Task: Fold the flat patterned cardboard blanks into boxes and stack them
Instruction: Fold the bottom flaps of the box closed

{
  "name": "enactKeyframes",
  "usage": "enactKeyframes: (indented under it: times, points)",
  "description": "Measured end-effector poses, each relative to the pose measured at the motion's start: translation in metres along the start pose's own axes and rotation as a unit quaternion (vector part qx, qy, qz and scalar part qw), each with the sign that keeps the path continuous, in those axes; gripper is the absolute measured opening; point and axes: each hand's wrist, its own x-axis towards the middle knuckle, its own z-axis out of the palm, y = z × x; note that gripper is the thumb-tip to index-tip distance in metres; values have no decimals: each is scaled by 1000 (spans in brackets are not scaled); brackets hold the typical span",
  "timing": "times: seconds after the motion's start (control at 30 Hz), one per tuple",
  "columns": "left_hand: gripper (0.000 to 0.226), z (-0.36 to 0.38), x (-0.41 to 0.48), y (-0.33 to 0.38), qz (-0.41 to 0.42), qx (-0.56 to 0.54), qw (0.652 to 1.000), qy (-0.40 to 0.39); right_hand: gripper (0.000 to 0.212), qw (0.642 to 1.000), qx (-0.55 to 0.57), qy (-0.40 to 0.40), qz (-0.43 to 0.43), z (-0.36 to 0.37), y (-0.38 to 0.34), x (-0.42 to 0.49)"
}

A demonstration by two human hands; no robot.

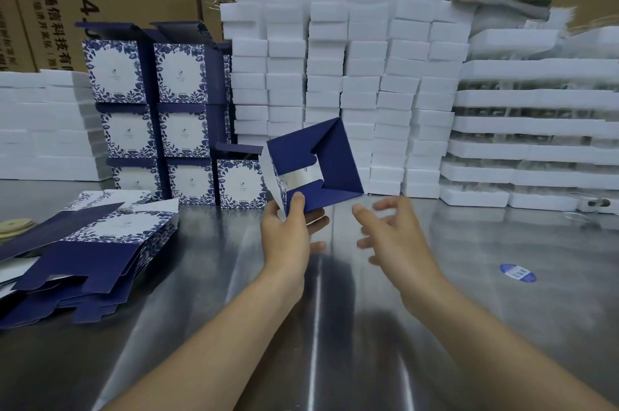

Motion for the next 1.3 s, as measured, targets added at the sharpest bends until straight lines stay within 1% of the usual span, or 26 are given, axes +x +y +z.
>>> enactKeyframes:
  times: [0.03,0.07,0.1,0.23,0.33,0.47,0.53,0.7,0.87,0.93,1.0,1.1,1.13,1.3]
  points:
    - [46,0,0,0,2,3,1000,1,23,997,30,-41,58,1,-2,0]
    - [46,1,-1,-1,5,7,1000,1,29,992,50,-69,92,2,-3,-1]
    - [44,1,-1,-1,10,13,1000,1,34,990,57,-77,103,3,-4,-1]
    - [36,2,-1,-3,39,41,998,-9,34,994,66,-32,78,4,-4,-1]
    - [33,3,-2,-3,59,52,997,-10,34,994,87,-20,68,3,-5,0]
    - [28,3,-4,-2,69,60,996,-21,32,995,82,6,52,2,-4,-1]
    - [22,4,-5,-1,75,60,995,-31,30,994,95,15,58,1,-5,0]
    - [14,6,-10,1,90,65,992,-54,25,985,141,7,94,0,-7,-1]
    - [23,6,-13,2,112,89,987,-70,28,987,136,53,68,1,-5,1]
    - [29,7,-14,2,124,98,985,-75,26,987,137,56,68,1,-5,0]
    - [26,6,-13,1,131,92,985,-71,25,985,148,38,78,0,-7,-1]
    - [16,6,-10,-1,141,87,984,-68,25,982,165,9,94,0,-9,-3]
    - [17,5,-10,-2,147,92,982,-70,24,982,164,4,94,0,-9,-3]
    - [23,6,-14,-3,162,114,976,-90,22,985,142,47,82,1,-8,-1]
